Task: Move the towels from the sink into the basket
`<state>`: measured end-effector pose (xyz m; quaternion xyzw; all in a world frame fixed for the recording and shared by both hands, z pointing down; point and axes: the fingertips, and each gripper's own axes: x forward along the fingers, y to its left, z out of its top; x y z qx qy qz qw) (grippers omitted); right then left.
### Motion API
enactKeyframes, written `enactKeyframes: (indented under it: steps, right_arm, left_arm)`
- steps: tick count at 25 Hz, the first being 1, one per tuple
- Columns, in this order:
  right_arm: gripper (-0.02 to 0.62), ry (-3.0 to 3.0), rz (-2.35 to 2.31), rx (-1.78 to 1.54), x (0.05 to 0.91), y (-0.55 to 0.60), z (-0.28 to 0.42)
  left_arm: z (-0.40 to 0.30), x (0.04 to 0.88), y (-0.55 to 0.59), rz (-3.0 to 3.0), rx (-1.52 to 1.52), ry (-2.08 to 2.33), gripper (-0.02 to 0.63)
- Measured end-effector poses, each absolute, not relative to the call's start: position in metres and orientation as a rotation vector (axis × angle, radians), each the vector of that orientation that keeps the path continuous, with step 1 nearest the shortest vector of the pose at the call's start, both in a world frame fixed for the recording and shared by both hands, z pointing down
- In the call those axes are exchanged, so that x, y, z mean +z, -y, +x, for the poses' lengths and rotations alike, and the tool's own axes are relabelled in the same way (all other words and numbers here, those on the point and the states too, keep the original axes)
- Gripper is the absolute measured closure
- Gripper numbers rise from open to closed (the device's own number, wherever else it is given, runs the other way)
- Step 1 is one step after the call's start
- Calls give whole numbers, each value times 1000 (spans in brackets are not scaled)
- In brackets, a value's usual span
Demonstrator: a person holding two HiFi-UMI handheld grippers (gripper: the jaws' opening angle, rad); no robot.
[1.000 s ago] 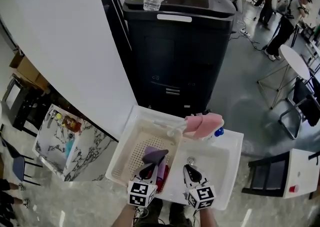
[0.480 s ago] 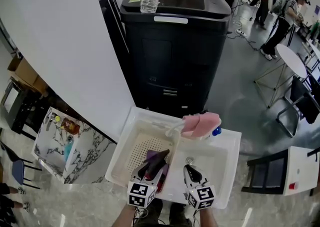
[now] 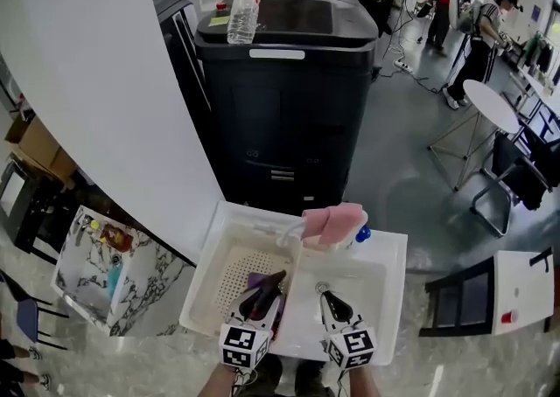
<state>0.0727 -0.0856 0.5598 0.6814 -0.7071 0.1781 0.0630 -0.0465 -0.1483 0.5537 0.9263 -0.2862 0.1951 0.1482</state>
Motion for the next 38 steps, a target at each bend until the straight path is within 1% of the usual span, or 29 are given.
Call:
enactKeyframes:
  steps: [5,15,28,38]
  right_arm:
    - [554,2102,2126,476,537,81,88]
    - [554,2042,2257,304,482,73,118]
    - [554,2036,2323,172,443,88,152]
    - [552,2110,2317,112,423,126,173]
  left_arm:
    - [-31,531,150,2722,494,811,517]
    - [-2,496,146,2804,427,712,586]
    - [30,464,162,2875,326,682,597]
    - [37,465,178,2875,338,724,597]
